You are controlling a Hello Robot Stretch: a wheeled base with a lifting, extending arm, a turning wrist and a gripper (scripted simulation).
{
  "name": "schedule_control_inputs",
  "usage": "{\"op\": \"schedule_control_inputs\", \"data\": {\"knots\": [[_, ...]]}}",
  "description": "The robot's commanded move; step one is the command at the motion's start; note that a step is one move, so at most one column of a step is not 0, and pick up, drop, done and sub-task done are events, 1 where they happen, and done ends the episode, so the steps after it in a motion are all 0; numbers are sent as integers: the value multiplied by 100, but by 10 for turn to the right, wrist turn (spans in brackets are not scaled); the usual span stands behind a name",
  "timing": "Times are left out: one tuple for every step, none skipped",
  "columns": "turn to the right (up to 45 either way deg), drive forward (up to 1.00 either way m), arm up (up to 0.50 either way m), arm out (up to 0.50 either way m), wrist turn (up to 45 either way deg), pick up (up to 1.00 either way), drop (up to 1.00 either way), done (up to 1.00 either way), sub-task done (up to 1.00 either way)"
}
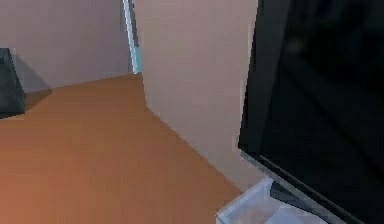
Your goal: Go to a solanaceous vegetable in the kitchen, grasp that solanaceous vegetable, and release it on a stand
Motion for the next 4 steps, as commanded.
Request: {"op": "schedule_control_inputs", "data": {"knots": [[0, 0, 0, -10, 0, 0, 0, 0, 0], [0, 0, 0, -32, 0, 0, 0, 0, 0], [-180, 0, 0, 0, 0, 0, 0, 0, 0], [0, 0, 0, 10, 0, 0, 0, 0, 0]]}}
